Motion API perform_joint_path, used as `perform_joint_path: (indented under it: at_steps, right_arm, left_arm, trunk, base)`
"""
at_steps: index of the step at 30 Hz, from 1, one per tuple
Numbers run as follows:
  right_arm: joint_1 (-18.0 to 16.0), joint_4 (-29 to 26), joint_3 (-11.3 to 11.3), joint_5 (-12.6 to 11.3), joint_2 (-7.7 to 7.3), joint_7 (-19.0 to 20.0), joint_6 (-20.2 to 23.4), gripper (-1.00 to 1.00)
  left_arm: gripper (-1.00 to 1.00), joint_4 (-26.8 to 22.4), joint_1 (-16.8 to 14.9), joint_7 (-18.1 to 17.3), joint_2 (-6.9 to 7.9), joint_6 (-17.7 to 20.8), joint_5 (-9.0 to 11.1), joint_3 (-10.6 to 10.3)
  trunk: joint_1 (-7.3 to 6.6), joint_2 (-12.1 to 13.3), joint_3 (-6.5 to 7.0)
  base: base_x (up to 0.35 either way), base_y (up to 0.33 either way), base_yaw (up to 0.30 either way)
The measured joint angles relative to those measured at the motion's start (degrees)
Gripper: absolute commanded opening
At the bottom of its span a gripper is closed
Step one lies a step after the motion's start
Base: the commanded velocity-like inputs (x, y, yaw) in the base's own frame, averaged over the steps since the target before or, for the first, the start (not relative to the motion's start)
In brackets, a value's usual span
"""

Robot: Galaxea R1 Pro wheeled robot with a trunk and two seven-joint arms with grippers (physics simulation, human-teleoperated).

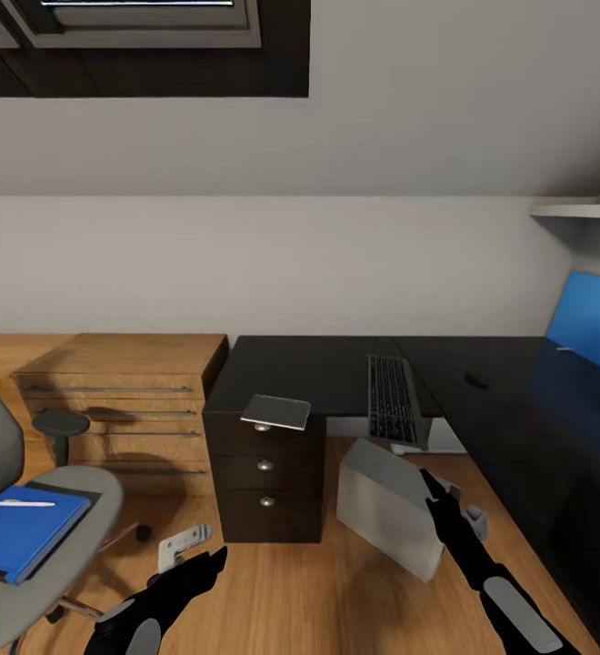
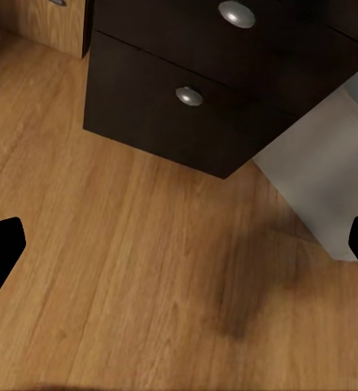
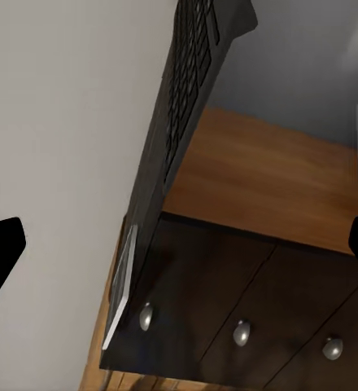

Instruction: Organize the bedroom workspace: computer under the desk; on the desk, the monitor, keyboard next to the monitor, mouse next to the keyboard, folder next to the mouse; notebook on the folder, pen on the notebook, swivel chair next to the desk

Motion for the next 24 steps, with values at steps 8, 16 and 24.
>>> perform_joint_path:
  at_steps: [8,16,24]
  right_arm:
    - [0.0,0.0,0.0,0.0,-0.05,1.1,0.0,1.00]
    - [0.0,0.1,0.2,0.1,0.13,1.4,0.0,1.00]
    - [0.0,0.3,0.2,-0.1,0.28,-0.1,0.2,1.00]
  left_arm:
    - [1.00,0.0,0.0,0.1,0.00,0.0,0.0,0.0]
    - [1.00,0.2,0.0,0.1,0.00,0.0,0.0,-0.1]
    - [1.00,0.3,0.0,0.1,0.05,0.0,0.0,-0.1]
  trunk:
    - [0.01,0.0,-0.01]
    - [0.01,0.0,0.00]
    - [0.00,0.0,-0.01]
  base:
    - [0.000,0.000,0.000]
    - [0.000,0.000,0.000]
    - [0.019,0.000,0.000]
